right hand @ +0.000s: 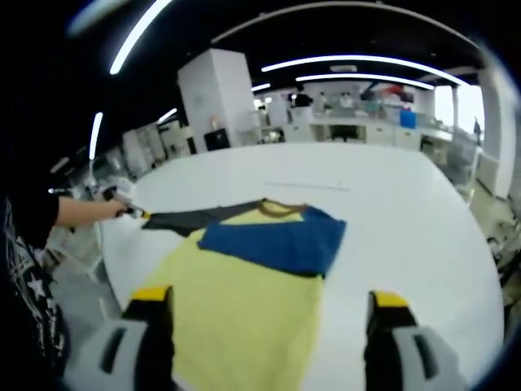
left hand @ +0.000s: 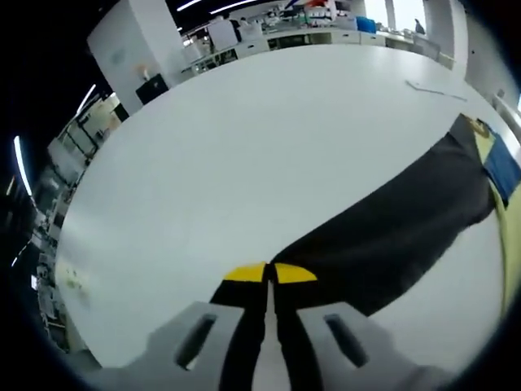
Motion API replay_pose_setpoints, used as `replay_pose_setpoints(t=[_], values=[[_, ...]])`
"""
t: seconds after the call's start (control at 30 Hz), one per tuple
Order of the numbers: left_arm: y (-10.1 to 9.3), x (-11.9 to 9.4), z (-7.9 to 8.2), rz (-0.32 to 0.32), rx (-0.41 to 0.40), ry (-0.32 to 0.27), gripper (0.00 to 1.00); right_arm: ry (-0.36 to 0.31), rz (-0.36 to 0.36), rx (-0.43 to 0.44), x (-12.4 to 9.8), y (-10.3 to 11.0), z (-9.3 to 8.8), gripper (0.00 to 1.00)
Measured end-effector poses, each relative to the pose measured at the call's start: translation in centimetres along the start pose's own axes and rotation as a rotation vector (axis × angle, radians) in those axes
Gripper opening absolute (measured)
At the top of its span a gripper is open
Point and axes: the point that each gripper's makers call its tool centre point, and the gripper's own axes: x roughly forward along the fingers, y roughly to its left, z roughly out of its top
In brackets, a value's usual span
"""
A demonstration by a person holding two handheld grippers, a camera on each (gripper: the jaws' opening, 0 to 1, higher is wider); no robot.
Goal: Fold the garment on the visible template until the final outline fits inside the template.
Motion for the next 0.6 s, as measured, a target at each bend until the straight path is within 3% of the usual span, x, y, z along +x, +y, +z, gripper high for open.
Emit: replay_pose_setpoints(t=[0.1, 0.27, 0.5, 0.6], values=[[0.2, -0.1, 0.1, -0.003, -0.009, -0.008, 0.0, 0.004, 0.002, -0.006, 0.0, 0.1, 0.0, 0.99], [0.4, -0.7, 0.5, -0.018, -0.092, -0.04, 0.02, -0.002, 0.004, -0.009, 0.0, 0.2, 0.2, 0.99], [-0.7, -2.0, 0.4, -0.113, -0.245, -0.097, 0.33, -0.008, 0.014, -0.01, 0.0, 0.5, 0.3, 0.99], [-1.1, -2.7, 0.0, -0.129, -0.268, -0.111, 0.37, -0.017, 0.017, -0.004, -0.1, 0.7, 0.5, 0.99]])
